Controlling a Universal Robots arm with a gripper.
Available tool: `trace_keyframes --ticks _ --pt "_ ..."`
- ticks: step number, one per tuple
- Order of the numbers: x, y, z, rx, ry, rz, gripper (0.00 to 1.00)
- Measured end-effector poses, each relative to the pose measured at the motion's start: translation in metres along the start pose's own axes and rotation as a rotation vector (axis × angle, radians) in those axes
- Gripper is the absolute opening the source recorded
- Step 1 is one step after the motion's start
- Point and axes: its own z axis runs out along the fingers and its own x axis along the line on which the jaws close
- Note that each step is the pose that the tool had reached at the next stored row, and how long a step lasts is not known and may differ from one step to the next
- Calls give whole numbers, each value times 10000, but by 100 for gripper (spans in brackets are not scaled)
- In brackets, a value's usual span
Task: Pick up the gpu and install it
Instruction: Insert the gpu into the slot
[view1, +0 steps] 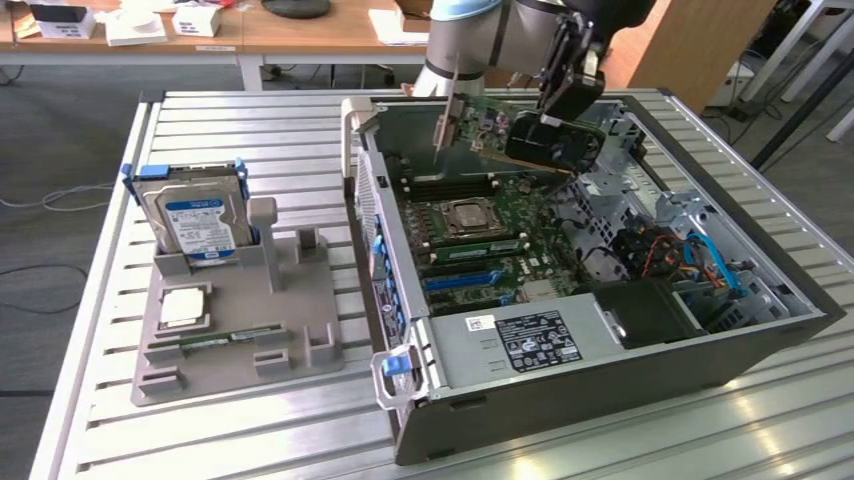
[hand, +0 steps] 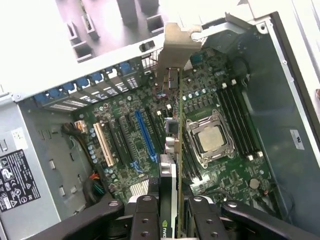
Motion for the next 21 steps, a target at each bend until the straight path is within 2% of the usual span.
trace_keyframes --ticks 15,21 --pt "0 -3 15 -15 156 -1944 27" --pt "0 -4 18 -19 191 -2370 27"
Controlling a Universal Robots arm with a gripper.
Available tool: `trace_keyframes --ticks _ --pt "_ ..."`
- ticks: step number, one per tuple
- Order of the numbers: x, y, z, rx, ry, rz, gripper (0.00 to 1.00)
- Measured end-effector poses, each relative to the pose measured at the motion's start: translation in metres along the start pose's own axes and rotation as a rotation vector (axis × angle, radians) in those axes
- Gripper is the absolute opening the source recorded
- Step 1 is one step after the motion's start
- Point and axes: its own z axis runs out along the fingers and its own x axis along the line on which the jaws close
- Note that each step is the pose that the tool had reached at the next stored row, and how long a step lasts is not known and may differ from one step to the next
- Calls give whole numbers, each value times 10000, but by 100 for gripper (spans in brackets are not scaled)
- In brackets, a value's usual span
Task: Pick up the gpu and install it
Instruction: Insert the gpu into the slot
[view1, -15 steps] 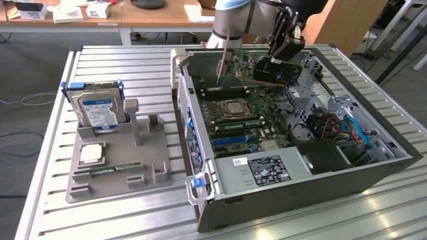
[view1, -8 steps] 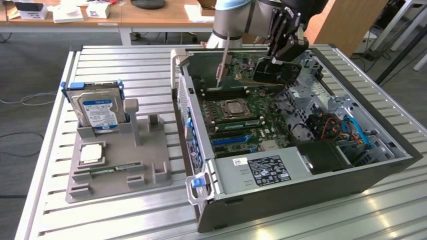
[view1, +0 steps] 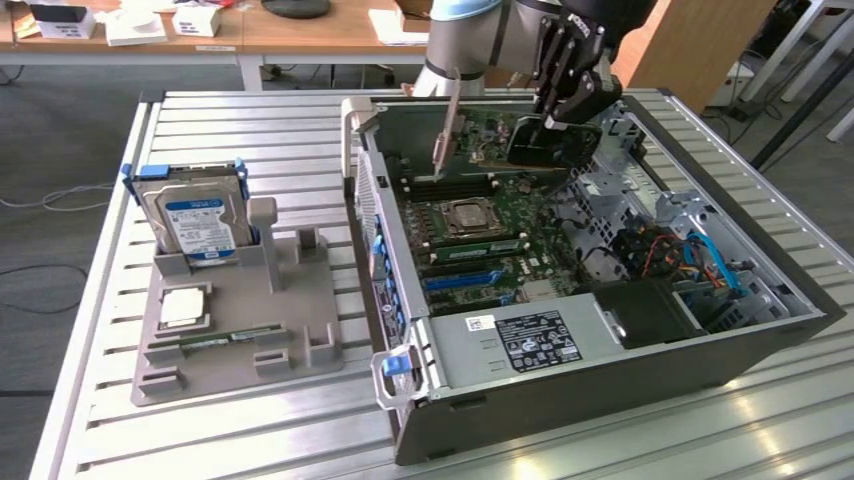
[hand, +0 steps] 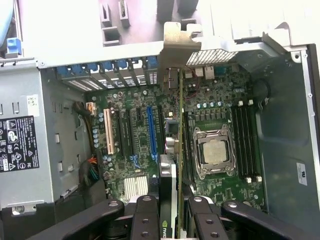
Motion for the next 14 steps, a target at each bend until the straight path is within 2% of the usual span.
trace_keyframes --ticks 6,14 --pt "0 0 1 6 2 -7 27" --pt "0 -1 10 96 -7 -67 27"
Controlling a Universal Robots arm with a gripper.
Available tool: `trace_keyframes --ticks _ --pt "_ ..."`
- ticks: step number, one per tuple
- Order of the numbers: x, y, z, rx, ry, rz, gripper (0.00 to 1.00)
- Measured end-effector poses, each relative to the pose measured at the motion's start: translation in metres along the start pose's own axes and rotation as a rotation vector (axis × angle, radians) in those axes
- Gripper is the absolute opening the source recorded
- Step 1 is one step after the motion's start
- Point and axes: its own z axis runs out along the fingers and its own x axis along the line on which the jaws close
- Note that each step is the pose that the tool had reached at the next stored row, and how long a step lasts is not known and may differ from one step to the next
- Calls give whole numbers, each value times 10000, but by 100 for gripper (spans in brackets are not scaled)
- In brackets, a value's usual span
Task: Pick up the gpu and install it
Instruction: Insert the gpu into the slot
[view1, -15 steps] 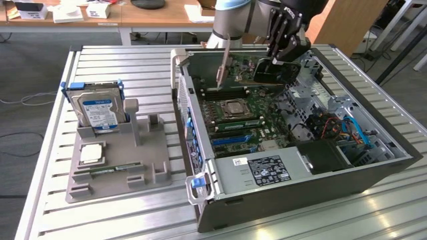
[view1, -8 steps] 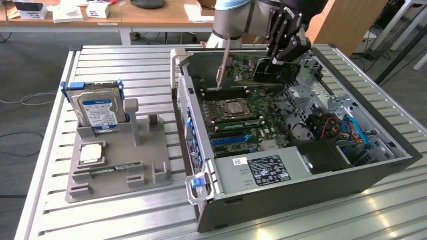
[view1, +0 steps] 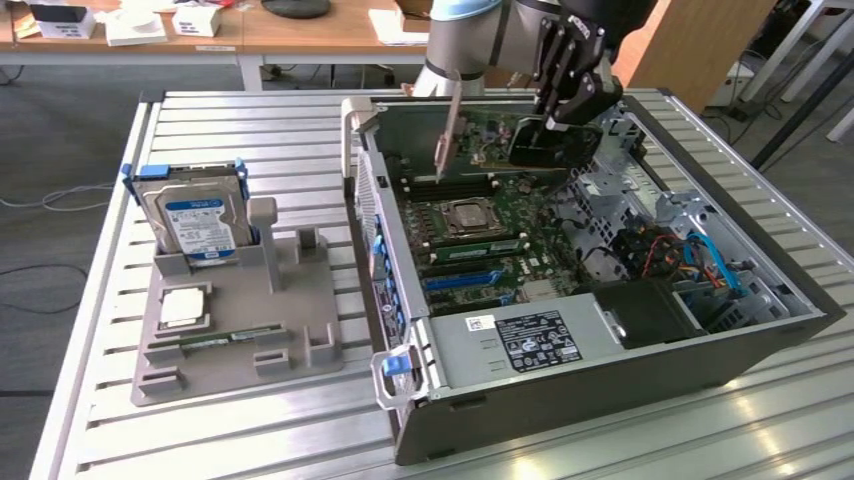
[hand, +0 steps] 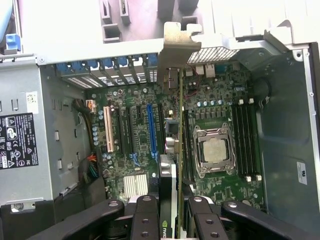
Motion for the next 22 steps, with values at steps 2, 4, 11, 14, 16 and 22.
trace_keyframes --ticks 2,4,11,14,16,22 --pt "0 0 3 15 -2 -18 27" --pt "0 0 5 28 -2 -36 27" --pt "0 -1 10 57 -1 -96 27" --pt "0 -1 12 66 0 -118 27" --pt "0 -1 14 73 -1 -134 27" --pt "0 -1 17 89 0 -176 27"
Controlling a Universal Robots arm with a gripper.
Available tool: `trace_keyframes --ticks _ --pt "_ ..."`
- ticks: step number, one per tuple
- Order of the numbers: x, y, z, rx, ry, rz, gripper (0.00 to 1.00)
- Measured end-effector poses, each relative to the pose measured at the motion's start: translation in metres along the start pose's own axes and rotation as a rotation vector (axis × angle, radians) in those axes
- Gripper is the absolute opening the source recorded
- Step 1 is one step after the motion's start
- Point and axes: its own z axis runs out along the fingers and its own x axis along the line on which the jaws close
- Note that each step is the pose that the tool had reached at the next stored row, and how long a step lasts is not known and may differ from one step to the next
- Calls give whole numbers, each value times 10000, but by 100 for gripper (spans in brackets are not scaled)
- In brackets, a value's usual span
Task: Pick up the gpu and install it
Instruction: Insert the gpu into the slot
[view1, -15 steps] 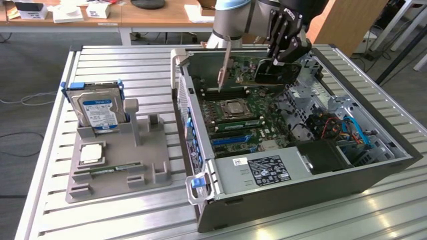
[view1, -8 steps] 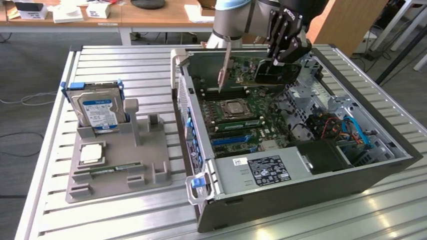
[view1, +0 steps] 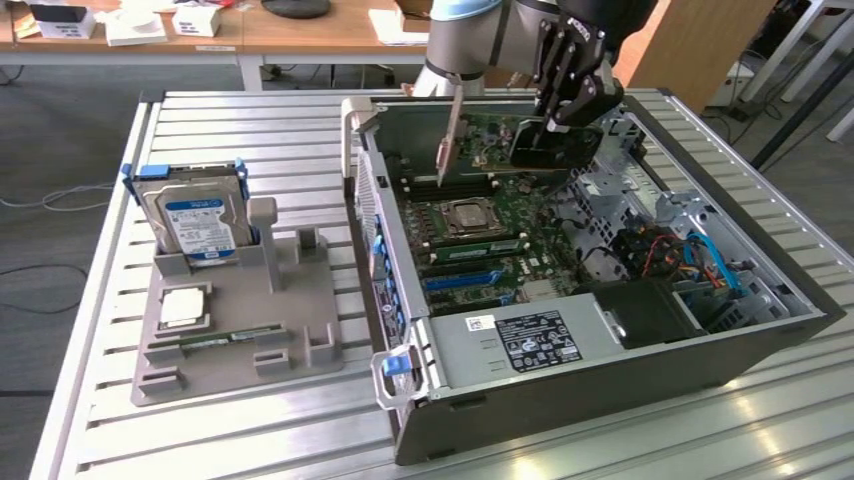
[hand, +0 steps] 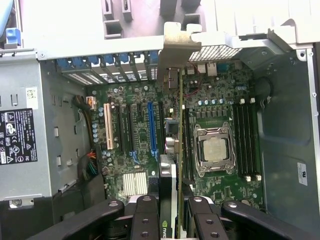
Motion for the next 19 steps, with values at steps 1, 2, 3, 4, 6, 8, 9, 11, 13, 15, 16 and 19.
trace_keyframes --ticks 1,2,3,4,6,8,9,11,13,15,16,19 --pt "0 0 1 2 -1 -6 27" --pt "0 0 1 2 0 -12 27" --pt "0 0 1 3 0 -17 27" --pt "0 0 2 5 1 -23 27" --pt "0 0 2 6 2 -35 27" --pt "0 0 4 8 2 -47 27" --pt "0 0 4 10 2 -52 27" --pt "0 0 5 12 2 -64 27" --pt "0 0 6 15 3 -76 27" --pt "0 0 8 18 2 -88 27" --pt "0 -1 12 20 1 -94 27" --pt "0 -2 27 20 7 -114 27"
